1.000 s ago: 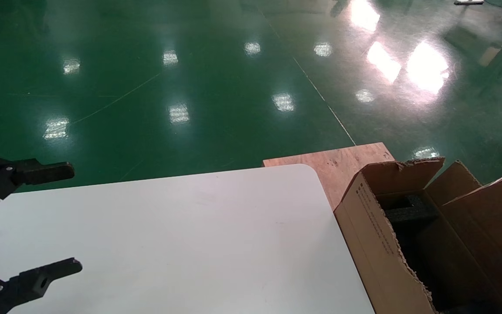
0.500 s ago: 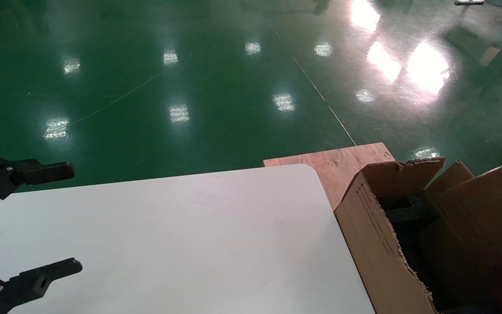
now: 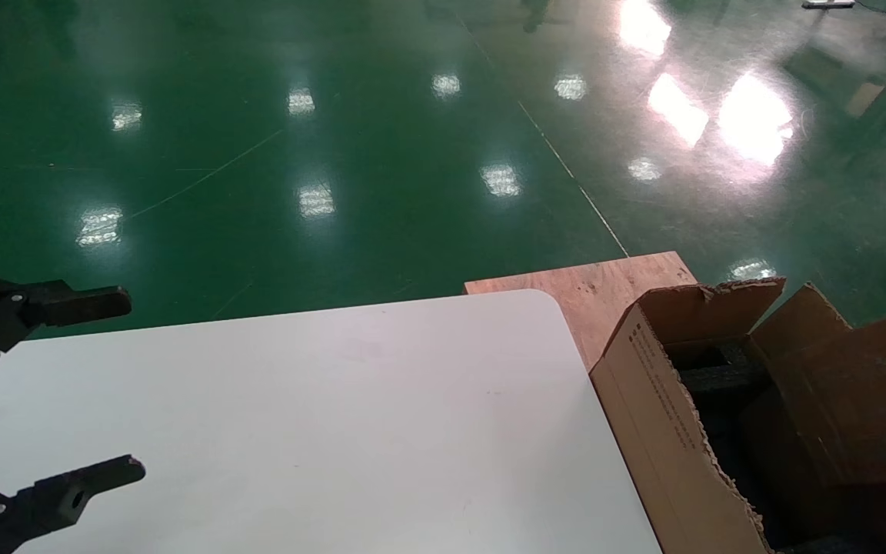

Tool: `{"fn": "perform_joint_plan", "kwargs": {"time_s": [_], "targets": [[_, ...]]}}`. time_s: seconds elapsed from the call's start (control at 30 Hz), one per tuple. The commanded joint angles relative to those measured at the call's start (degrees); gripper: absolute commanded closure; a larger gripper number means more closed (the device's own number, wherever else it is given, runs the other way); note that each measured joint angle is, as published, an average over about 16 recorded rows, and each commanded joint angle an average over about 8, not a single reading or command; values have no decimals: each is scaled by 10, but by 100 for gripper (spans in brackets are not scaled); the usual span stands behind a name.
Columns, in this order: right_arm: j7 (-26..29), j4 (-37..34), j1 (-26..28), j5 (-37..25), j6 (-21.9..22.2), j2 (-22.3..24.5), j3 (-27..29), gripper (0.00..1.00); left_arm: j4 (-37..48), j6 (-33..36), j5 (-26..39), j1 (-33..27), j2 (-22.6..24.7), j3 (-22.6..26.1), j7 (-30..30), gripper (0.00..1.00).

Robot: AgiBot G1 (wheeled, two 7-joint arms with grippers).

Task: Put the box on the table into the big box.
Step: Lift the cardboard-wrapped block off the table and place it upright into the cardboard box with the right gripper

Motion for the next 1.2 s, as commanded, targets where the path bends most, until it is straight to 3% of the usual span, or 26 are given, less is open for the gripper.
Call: {"fn": "perform_joint_plan", "kwargs": {"time_s": [0.03,0.63,1.2], "targets": [[2,0,3,1,6,1,-11,100,0,0,0,0,0,0,0,0],[2,-30,37,16,45,-28,-111,100,0,0,0,0,0,0,0,0],[-41,-94,99,75,85,-80,-238,100,0,0,0,0,0,0,0,0]]}}
